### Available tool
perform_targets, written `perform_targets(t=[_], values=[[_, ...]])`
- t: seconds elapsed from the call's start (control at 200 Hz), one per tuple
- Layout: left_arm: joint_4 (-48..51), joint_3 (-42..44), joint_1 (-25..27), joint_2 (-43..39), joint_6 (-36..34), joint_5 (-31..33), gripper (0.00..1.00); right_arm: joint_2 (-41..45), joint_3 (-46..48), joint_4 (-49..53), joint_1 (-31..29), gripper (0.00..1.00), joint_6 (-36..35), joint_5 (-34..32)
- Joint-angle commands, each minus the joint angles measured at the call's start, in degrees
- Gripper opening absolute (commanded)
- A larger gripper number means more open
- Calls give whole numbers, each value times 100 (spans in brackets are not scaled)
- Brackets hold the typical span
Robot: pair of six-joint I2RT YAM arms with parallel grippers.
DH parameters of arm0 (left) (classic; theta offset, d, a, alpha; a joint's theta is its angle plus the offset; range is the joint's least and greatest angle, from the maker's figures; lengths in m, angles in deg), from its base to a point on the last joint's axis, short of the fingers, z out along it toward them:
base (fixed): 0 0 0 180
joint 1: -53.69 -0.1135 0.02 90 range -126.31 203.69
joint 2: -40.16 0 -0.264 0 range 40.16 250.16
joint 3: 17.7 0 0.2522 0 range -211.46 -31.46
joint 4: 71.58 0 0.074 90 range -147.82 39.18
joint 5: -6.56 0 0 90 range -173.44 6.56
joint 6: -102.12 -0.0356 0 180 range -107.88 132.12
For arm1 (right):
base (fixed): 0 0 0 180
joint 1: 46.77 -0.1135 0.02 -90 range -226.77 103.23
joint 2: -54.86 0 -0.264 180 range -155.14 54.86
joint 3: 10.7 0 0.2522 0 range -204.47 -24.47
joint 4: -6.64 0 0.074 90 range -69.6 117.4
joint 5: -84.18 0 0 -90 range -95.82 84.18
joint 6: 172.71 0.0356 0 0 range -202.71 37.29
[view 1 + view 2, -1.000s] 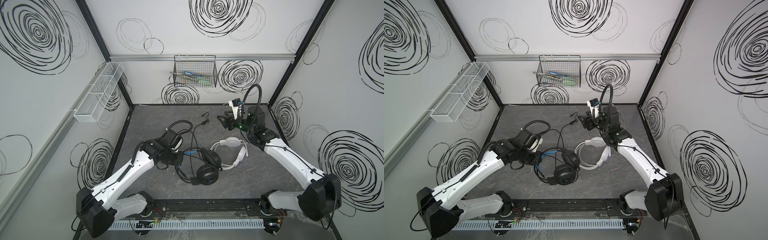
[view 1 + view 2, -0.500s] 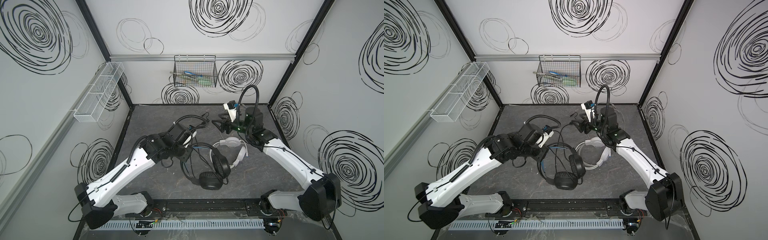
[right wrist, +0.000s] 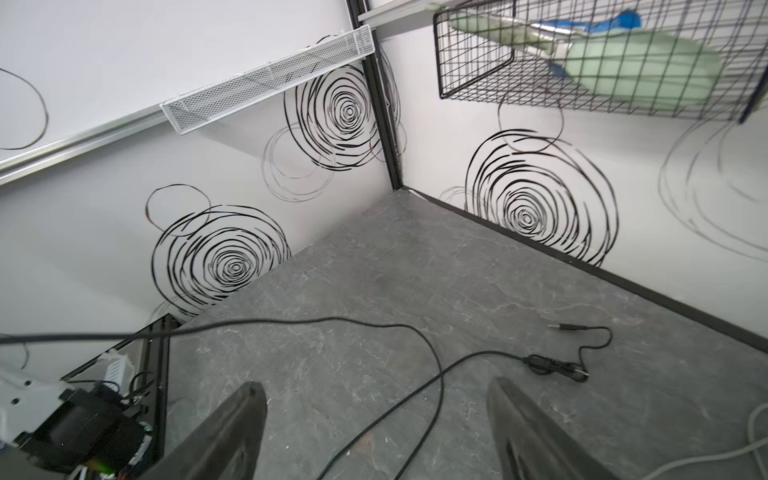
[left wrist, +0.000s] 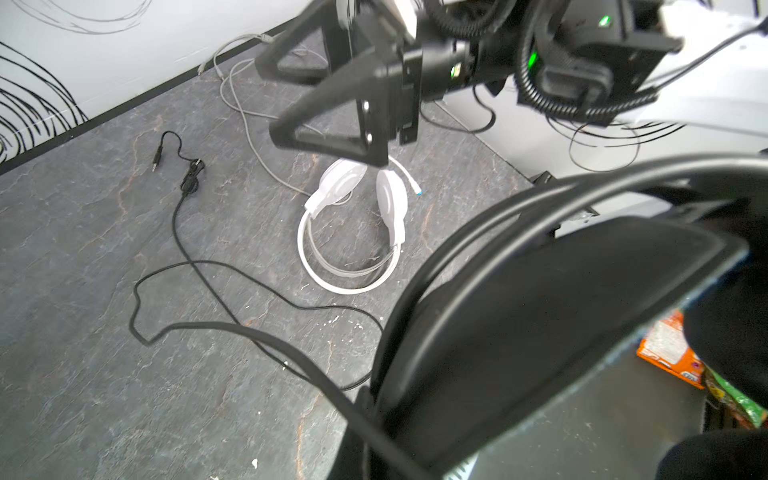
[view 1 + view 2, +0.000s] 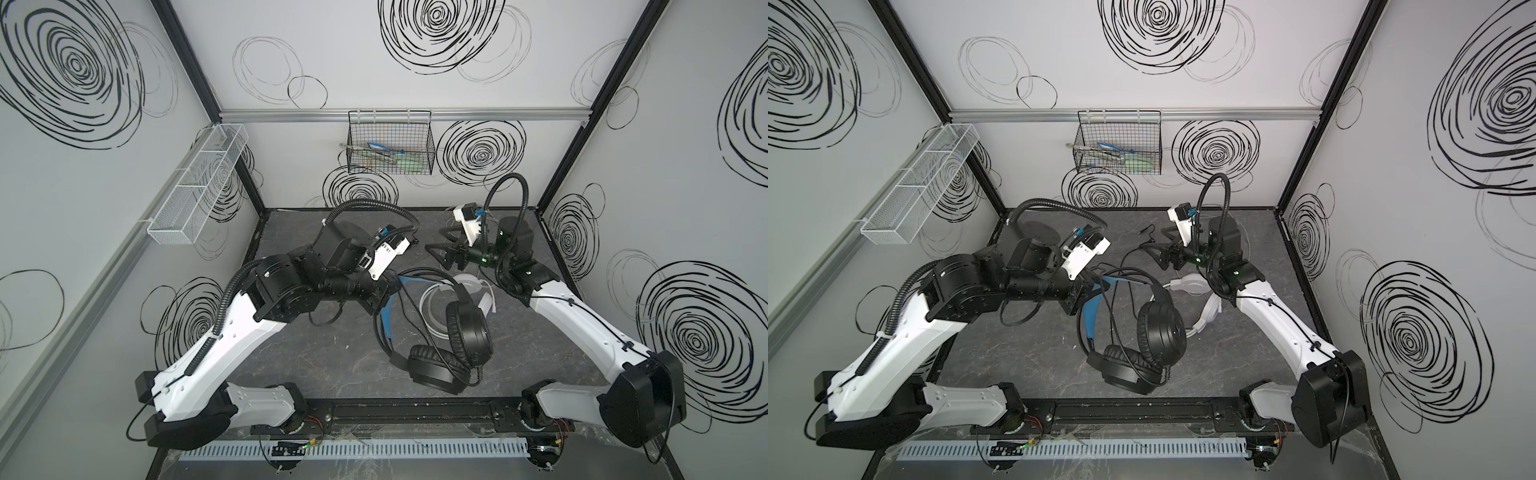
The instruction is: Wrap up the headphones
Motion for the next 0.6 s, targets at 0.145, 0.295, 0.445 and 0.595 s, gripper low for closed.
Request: perform_targets(t=[0.145, 0.295, 0.445, 0.595], values=[[1, -596, -29, 328, 319, -590, 0, 248, 440, -433, -437, 87, 218, 776], [-56, -756, -23, 465, 460, -783, 0, 56, 320, -556, -718, 88, 232, 952], [-255, -761, -23, 476, 617, -986, 0, -53, 292, -810, -974, 88, 398, 1136], [-535, -684, -50, 422, 732, -1156, 0, -114, 316, -1190, -1051, 88, 804, 1235]])
